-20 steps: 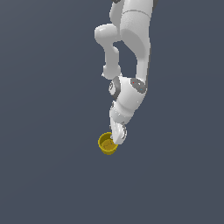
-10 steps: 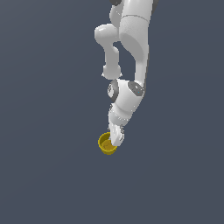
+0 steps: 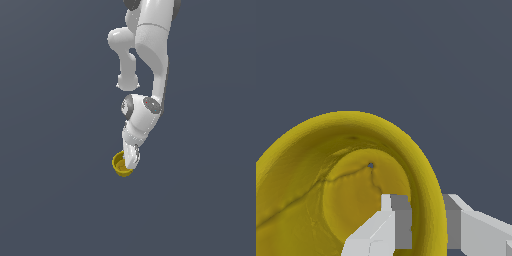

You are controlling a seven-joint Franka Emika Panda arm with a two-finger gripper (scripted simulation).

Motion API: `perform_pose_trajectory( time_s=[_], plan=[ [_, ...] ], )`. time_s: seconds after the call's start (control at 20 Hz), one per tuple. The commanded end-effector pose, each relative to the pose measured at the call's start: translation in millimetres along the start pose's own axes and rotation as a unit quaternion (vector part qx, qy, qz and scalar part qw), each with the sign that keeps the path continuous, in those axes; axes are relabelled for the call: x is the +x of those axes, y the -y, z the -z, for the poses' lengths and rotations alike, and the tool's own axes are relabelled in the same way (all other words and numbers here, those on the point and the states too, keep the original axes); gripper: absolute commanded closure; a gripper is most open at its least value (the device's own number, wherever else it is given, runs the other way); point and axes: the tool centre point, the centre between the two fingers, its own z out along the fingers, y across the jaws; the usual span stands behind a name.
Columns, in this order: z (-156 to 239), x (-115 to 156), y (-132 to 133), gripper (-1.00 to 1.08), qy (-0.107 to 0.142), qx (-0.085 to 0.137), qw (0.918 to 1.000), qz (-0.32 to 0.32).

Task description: Pick up the object and move it to a goal position.

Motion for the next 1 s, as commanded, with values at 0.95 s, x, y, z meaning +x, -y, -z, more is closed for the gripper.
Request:
perform_pose_trajectory(
  time_s=[0.95],
  plan=[
    [43.7,-29.9,22.4,1.08,0.000,0.000,1.0000,0.000]
  ],
)
